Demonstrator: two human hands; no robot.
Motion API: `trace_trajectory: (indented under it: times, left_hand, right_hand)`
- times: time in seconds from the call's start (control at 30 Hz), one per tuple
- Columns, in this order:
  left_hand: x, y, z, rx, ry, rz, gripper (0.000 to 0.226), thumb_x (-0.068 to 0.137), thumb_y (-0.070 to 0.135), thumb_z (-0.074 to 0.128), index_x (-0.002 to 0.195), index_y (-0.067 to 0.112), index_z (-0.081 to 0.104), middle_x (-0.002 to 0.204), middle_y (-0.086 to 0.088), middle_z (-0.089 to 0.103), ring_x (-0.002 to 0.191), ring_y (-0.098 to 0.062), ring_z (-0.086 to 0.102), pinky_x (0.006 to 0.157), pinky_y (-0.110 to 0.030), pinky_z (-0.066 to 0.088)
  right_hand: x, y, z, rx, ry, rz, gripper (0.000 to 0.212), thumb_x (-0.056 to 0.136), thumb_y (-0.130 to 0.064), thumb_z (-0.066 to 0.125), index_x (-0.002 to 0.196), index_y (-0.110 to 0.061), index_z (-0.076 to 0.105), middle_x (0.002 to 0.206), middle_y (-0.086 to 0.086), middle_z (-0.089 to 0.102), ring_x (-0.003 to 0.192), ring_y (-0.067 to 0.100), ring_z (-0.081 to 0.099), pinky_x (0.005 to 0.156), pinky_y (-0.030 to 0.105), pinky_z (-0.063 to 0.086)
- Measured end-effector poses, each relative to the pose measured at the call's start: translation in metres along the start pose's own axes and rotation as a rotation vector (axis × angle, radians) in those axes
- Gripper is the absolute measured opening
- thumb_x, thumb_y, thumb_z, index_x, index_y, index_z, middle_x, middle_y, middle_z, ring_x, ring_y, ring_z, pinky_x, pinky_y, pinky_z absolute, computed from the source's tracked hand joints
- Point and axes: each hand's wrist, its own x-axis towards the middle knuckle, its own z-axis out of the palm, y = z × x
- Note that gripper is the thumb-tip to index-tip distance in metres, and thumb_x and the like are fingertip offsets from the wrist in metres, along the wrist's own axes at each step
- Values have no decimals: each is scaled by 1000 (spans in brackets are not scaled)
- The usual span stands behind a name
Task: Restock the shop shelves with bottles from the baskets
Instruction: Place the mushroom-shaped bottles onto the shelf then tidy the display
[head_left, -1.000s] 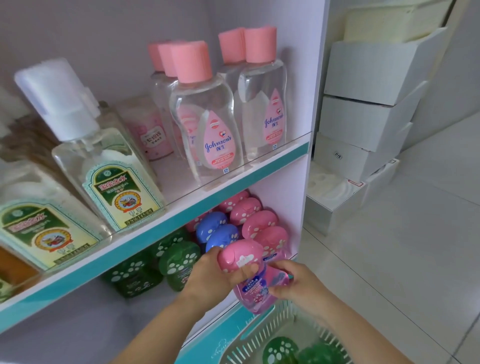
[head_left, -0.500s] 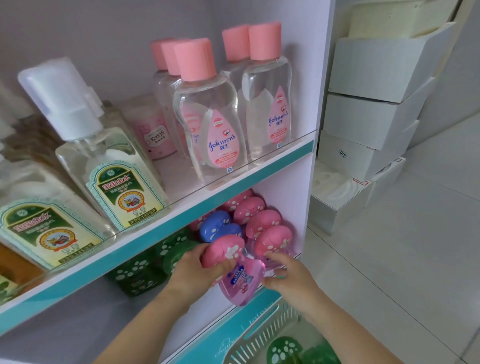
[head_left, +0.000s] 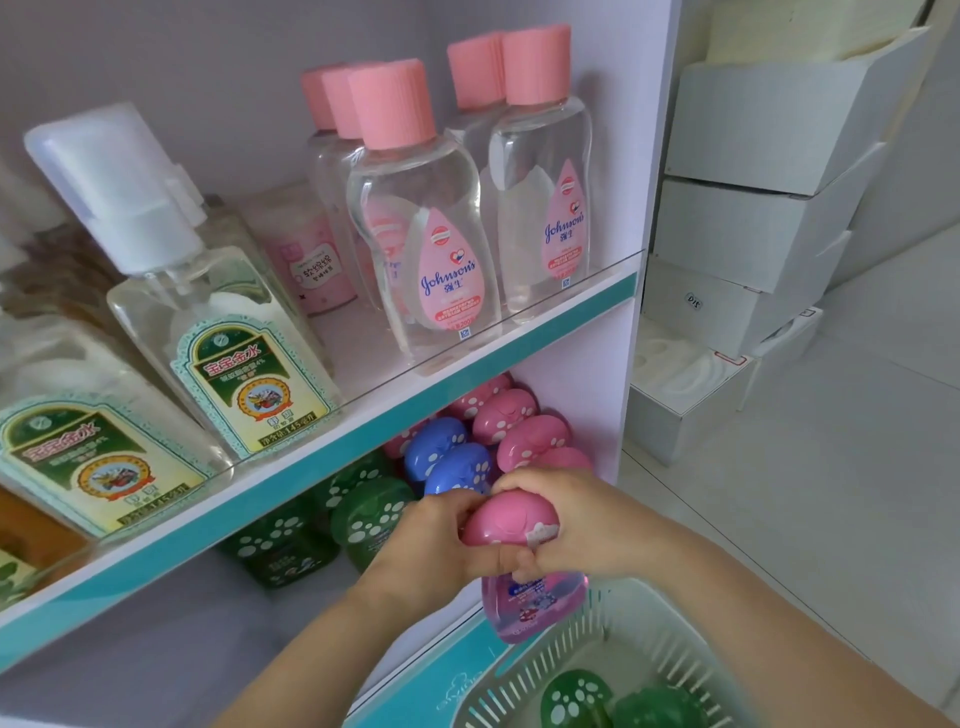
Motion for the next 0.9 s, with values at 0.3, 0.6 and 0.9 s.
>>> trace_trajectory:
  times: [0.3, 0.6, 0.9]
  left_hand:
    - [17, -1, -16, 279, 299, -69, 72, 67, 35, 81, 130, 16, 53, 124, -2, 61, 109, -20, 60, 96, -25, 45]
    - [63, -20, -2, 735, 199, -199, 56, 88, 39, 58, 135, 15, 39, 132, -11, 51, 118, -27, 53, 98, -33, 42]
    - [65, -16, -6, 740, 147, -198, 44, 88, 32, 60, 125, 10, 49, 124, -14, 57, 112, -31, 55, 91, -32, 42]
  right_hand:
    - [-9, 13, -36, 184, 185, 162, 62, 60, -21, 88, 109, -37, 52, 106, -10, 61, 94, 9, 63, 84, 27, 54]
    - [-13, 32, -44, 305, 306, 260, 59, 56, -24, 89, 107, -27, 59, 101, -6, 67, 90, 13, 66, 82, 40, 57]
    - [-13, 30, -47, 308, 311, 266, 61, 57, -26, 89, 108, -28, 57, 103, -6, 64, 92, 12, 64, 81, 40, 58]
